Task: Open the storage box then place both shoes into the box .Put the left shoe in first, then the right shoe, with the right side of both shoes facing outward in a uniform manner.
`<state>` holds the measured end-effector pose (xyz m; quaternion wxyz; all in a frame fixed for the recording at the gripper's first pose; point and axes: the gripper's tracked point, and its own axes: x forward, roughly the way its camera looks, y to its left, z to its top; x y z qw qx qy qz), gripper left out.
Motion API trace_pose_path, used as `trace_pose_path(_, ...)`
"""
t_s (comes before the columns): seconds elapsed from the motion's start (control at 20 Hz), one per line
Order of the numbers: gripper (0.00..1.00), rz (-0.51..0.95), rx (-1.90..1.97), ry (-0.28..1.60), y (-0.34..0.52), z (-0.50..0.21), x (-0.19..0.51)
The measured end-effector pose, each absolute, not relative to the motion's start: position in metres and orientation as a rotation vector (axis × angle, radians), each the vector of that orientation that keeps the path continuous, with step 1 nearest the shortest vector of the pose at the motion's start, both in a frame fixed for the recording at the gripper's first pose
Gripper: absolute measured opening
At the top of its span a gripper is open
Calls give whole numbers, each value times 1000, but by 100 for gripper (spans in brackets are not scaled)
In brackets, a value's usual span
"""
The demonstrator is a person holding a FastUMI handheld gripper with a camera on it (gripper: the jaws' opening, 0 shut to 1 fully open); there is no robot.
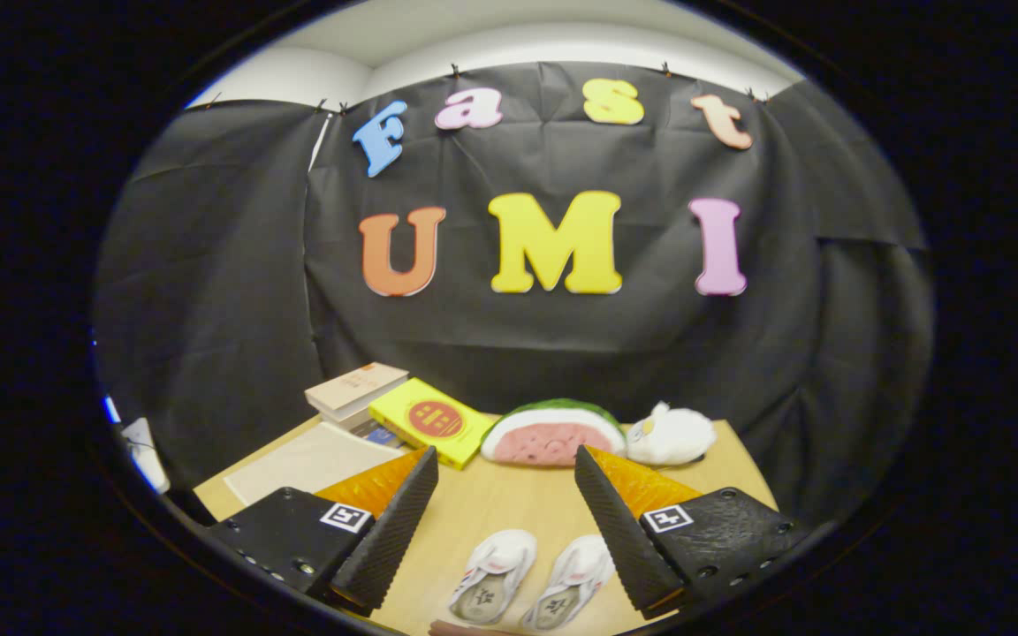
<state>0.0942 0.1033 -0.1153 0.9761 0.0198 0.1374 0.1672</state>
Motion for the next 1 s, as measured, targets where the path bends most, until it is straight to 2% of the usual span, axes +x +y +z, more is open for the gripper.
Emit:
trace_pose_path(0.2, 93, 479, 87, 435, 149, -163, 112)
trace_pose_path(0.5, 94, 878, 328, 877, 236, -232, 93)
trace_pose_path(0.75, 94, 987, 669, 1123, 249, -257, 101)
trace_pose_path(1.0, 94, 1021, 927, 1222, 250, -256, 110)
